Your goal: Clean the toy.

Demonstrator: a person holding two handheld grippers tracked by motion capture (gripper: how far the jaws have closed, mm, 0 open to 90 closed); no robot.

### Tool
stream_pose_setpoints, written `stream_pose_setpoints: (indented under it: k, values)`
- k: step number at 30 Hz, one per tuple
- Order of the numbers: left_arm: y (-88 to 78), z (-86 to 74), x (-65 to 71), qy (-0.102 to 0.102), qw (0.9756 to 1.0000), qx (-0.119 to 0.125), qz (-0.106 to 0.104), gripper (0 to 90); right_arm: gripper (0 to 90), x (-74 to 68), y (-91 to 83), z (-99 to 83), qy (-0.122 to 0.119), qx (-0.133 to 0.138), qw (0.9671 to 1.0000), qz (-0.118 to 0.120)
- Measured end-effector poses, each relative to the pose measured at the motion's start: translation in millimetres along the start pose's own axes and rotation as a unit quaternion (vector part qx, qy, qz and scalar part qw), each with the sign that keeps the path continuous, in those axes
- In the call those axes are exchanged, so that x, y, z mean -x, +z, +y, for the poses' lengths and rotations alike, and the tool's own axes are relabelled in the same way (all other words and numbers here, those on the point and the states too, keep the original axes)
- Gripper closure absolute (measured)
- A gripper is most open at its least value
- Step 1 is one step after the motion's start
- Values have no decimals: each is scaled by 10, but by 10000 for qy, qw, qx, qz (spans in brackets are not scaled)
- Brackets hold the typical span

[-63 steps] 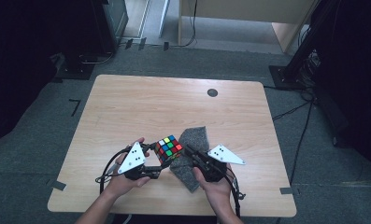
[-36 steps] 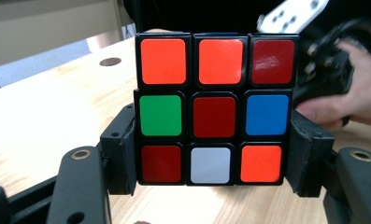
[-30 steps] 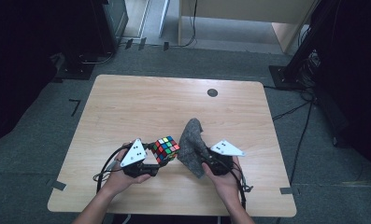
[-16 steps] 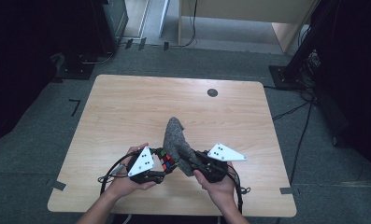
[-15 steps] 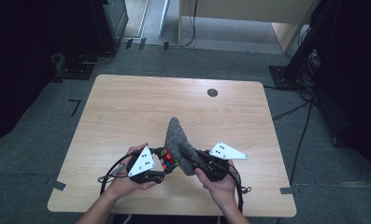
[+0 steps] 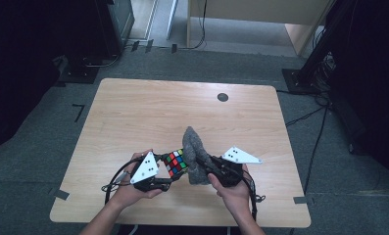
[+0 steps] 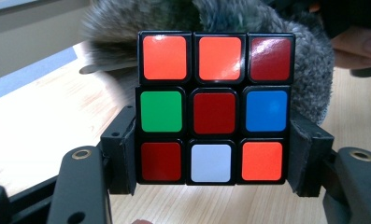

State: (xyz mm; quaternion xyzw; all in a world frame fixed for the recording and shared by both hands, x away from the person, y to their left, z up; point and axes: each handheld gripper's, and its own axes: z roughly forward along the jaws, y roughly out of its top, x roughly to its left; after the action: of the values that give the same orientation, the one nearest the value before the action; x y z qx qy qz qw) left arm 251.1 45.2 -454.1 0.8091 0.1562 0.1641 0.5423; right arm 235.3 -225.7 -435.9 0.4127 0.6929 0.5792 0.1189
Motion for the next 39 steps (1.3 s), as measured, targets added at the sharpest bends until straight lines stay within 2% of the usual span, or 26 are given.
stream_pose_setpoints:
  k: [2, 3, 4, 6, 7, 8, 10, 11, 12, 14, 15, 16, 19, 21, 22, 25, 27, 30, 31, 32, 33, 34, 35, 36, 38, 39]
  values:
    - [22, -8, -11, -41, 10000, -78, 45, 340, 758, -39, -31, 17, -7, 120, 9999, 83]
    - [44, -24, -7, 12, 9998, -192, 92, 340, 757, -97, -47, 38, -93, 237, 9994, 223]
    - [59, -35, 7, 67, 9995, -264, 133, 340, 756, -195, -58, 67, -285, 333, 9983, 381]
    - [51, -28, 24, 38, 9998, -176, 76, 340, 756, -329, -46, 91, -613, 319, 9969, 378]
    - [25, -3, 29, -5, 10000, -42, 43, 340, 756, -351, -34, 88, -657, 289, 9968, 354]
    - [0, 32, 33, -51, 10000, 49, 54, 341, 754, -346, -15, 73, -620, 250, 9972, 324]
    - [-21, 62, 43, 19, 9999, 57, 109, 341, 753, -243, -7, 30, -276, 419, 9981, 353]
    - [-25, 58, 38, -6, 9999, 74, 75, 341, 756, -169, -8, 24, -172, 317, 9993, 102]
    - [-27, 46, 25, -55, 9999, 93, 45, 340, 756, -129, -10, 22, -127, 249, 9996, -24]
    - [-15, 39, 12, -92, 9999, 69, 65, 341, 756, -60, -30, 12, 6, 201, 9997, -121]
    - [-2, 34, 9, -73, 9999, 20, 78, 341, 756, -69, -37, 14, 37, 248, 9997, -74]
    - [5, 29, 12, -39, 9999, -18, 102, 341, 756, -117, -44, 26, -28, 327, 9994, 76]
    - [21, 22, 39, 47, 9999, -80, 134, 341, 753, -278, -29, 60, -333, 346, 9984, 309]
    - [12, 40, 48, 52, 9999, -50, 144, 341, 752, -300, -1, 58, -233, 276, 9986, 385]
    - [14, 46, 53, 79, 9998, -77, 186, 340, 753, -276, 7, 48, -212, 283, 9988, 325]
    - [13, 57, 45, 40, 9997, -110, 231, 341, 753, -178, 0, 23, -282, 150, 9992, -251]
    - [37, 73, 45, 49, 9992, -266, 293, 341, 753, -179, -29, 26, -322, 233, 9987, -328]
    - [96, 76, 92, 173, 9973, -540, 473, 340, 752, -370, -29, 49, -938, 315, 9947, -274]
    - [110, 77, 102, 195, 9966, -607, 514, 340, 752, -476, -8, 45, -1329, 275, 9904, -267]
    - [128, 82, 123, 220, 9959, -676, 554, 341, 751, -540, 16, 33, -1534, 213, 9875, -278]
    - [140, 87, 137, 246, 9953, -731, 579, 341, 747, -621, 69, 3, -1866, 64, 9819, -318]
    - [165, 85, 160, 392, 9924, -922, 719, 340, 737, -658, 103, -23, -2020, -19, 9787, -374]
    - [180, 78, 173, 454, 9908, -1000, 787, 340, 738, -690, 149, -57, -2277, -95, 9721, -549]
    - [192, 70, 181, 510, 9894, -1078, 825, 340, 738, -694, 167, -71, -2337, -164, 9702, -614]
    - [207, 72, 196, 565, 9882, -1140, 853, 341, 745, -649, 184, -84, -2403, -290, 9682, -632]
    - [216, 83, 205, 592, 9874, -1164, 892, 342, 744, -616, 182, -82, -2462, -290, 9658, -765]
